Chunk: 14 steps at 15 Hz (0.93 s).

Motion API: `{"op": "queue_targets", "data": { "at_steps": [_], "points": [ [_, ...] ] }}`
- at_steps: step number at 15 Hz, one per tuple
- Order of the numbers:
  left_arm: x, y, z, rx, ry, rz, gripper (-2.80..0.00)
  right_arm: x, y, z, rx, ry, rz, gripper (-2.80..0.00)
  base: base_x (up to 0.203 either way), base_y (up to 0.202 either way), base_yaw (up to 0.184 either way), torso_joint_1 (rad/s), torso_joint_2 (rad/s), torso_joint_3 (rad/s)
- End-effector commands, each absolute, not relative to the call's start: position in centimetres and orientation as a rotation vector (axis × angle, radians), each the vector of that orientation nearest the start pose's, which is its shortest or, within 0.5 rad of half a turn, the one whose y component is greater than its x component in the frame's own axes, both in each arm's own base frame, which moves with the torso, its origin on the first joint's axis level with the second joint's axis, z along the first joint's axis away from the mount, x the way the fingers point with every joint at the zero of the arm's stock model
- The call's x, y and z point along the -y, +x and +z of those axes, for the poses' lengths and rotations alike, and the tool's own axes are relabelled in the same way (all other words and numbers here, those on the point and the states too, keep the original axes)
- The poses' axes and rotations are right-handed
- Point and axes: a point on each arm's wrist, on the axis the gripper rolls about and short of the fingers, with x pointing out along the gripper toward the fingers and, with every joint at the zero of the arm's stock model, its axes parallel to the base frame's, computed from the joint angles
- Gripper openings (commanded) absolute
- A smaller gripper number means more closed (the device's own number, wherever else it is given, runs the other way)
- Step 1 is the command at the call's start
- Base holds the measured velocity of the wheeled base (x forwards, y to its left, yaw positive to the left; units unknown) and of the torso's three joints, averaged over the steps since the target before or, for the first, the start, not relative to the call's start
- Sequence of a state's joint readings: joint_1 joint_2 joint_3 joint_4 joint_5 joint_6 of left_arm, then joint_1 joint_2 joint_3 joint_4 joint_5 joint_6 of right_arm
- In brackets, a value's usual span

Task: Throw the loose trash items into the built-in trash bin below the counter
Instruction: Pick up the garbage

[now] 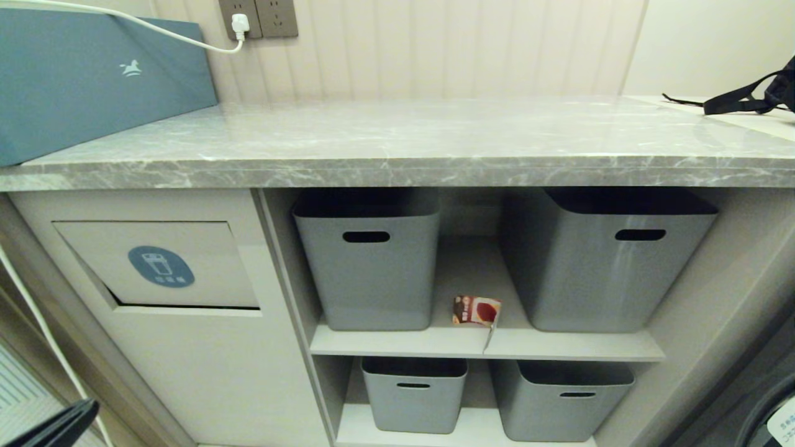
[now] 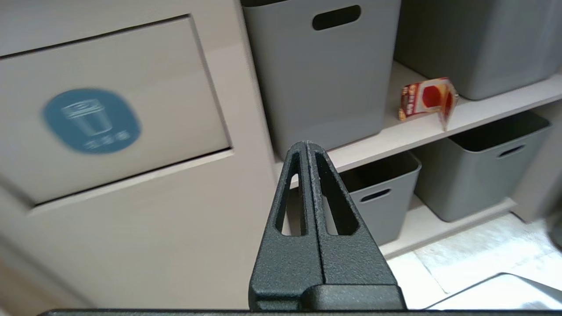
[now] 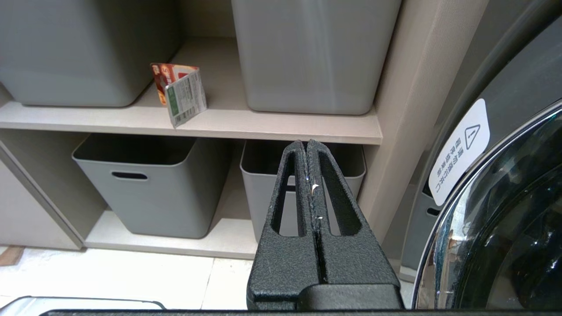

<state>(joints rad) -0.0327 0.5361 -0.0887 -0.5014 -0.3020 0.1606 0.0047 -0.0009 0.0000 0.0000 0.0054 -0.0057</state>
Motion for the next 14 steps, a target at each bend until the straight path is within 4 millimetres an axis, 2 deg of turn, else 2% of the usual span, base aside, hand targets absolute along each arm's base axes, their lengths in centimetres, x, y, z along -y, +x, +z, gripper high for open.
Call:
{"op": "queue_targets", "data": {
  "at_steps": [1, 3, 5, 8, 14],
  "points": [
    [0.7, 0.3, 13.6, 0.190, 0.185, -0.294, -2.80, 0.0, -2.3, 7.5, 0.002, -0.006, 0.011, -2.80, 0.000, 0.000, 0.000, 0.000, 0.00, 0.000],
    [0.7, -0.7, 11.3, 0.141, 0.177, -0.275, -2.80, 0.0, -2.3, 7.5, 0.002, -0.006, 0.011, -2.80, 0.000, 0.000, 0.000, 0.000, 0.00, 0.000],
    [0.7, -1.2, 10.1, 0.097, 0.169, -0.275, -2.80, 0.0, -2.3, 7.5, 0.002, -0.006, 0.011, -2.80, 0.000, 0.000, 0.000, 0.000, 0.00, 0.000],
    [0.7, -2.6, 9.4, 0.159, 0.155, -0.279, -2.80, 0.0, -2.3, 7.5, 0.002, -0.007, 0.011, -2.80, 0.000, 0.000, 0.000, 0.000, 0.00, 0.000],
    [0.5, -2.8, 9.1, 0.075, 0.065, -0.204, -2.80, 0.0, -2.3, 7.5, 0.002, -0.006, 0.011, -2.80, 0.000, 0.000, 0.000, 0.000, 0.00, 0.000]
  ]
}}
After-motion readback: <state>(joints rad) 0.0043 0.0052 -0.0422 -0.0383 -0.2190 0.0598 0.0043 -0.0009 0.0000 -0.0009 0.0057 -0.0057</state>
